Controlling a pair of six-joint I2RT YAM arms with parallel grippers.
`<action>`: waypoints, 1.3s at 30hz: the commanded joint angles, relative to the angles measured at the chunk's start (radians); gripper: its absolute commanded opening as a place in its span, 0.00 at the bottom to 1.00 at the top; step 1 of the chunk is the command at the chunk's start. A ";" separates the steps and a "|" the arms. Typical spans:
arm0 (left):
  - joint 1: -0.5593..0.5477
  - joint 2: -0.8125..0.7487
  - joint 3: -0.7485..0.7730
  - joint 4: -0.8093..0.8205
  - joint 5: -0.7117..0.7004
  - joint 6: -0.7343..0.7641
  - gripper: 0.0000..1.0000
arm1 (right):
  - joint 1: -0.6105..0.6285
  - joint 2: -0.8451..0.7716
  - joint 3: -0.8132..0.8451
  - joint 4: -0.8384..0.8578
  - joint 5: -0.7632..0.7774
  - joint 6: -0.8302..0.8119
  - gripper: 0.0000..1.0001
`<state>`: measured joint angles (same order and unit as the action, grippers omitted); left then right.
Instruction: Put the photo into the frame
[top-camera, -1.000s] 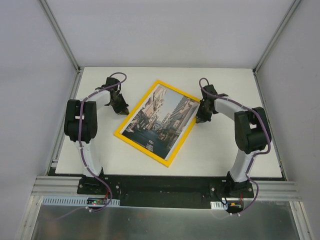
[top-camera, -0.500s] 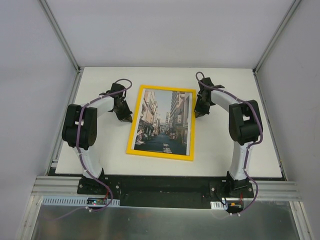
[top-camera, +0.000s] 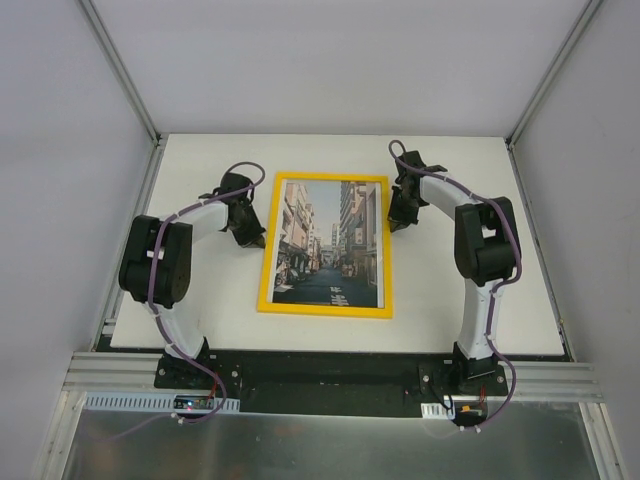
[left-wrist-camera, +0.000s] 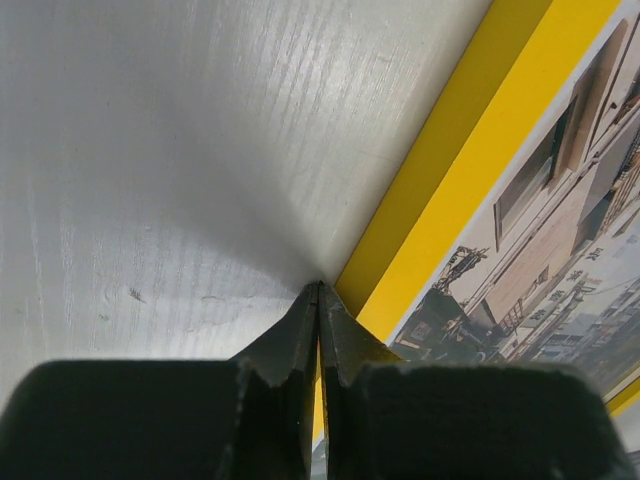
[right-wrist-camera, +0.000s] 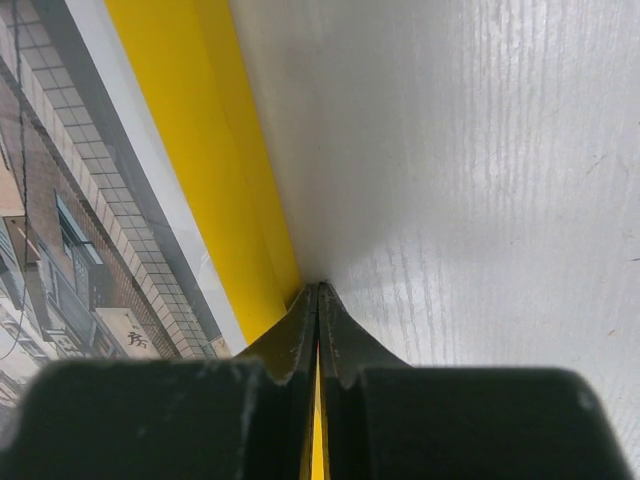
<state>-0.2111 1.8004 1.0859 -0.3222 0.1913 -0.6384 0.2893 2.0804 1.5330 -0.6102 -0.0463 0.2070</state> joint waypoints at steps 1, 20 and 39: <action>-0.066 -0.030 -0.053 -0.005 0.071 -0.038 0.00 | 0.034 0.020 -0.008 0.062 -0.109 0.017 0.01; 0.038 -0.113 0.130 -0.107 -0.022 0.046 0.19 | -0.091 -0.192 0.002 -0.003 -0.060 -0.020 0.23; -0.008 -1.034 -0.274 -0.212 -0.029 0.177 0.99 | -0.105 -1.356 -0.712 0.018 0.040 -0.009 0.96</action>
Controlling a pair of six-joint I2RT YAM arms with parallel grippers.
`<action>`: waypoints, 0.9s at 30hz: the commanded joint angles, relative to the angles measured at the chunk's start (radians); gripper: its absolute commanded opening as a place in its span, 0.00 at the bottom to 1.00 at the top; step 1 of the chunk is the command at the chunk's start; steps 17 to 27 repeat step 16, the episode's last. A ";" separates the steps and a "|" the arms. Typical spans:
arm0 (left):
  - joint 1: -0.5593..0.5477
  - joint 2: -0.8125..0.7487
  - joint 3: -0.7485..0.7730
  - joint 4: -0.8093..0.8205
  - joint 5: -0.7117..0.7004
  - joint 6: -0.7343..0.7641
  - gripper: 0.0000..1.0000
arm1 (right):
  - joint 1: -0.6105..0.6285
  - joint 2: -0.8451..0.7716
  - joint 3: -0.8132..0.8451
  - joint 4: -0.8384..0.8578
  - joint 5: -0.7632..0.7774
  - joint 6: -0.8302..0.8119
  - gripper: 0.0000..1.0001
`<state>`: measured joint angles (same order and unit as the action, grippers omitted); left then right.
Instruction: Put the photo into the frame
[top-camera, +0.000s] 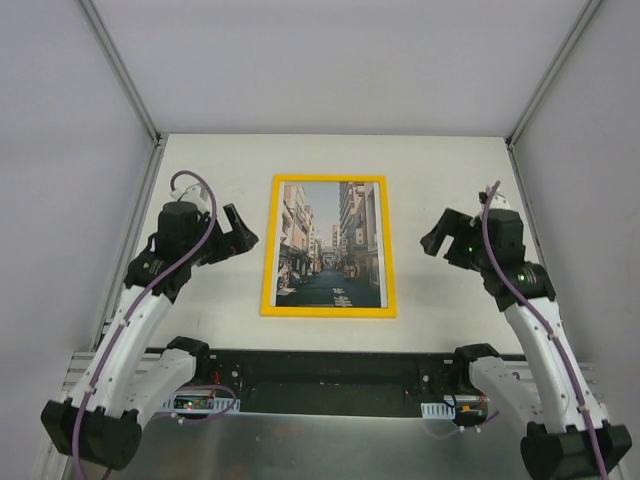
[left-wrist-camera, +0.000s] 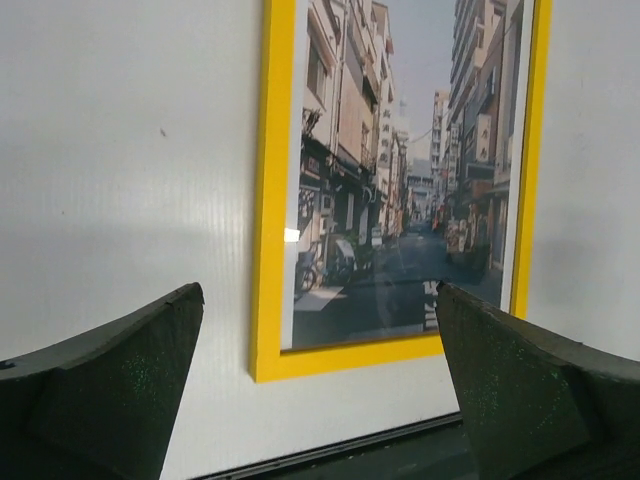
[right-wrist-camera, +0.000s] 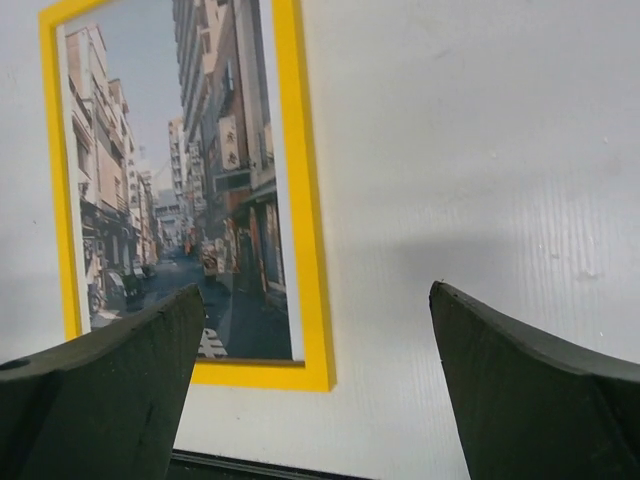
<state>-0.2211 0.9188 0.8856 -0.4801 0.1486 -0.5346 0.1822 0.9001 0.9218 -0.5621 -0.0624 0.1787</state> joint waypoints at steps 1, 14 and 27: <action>0.002 -0.193 -0.094 -0.064 0.008 0.082 0.99 | 0.003 -0.234 -0.127 -0.039 0.093 0.028 0.96; 0.002 -0.287 -0.117 -0.126 -0.029 0.102 0.99 | 0.002 -0.345 -0.152 -0.124 0.078 0.059 0.96; 0.002 -0.290 -0.111 -0.124 -0.043 0.101 0.99 | 0.002 -0.343 -0.147 -0.131 0.084 0.058 0.96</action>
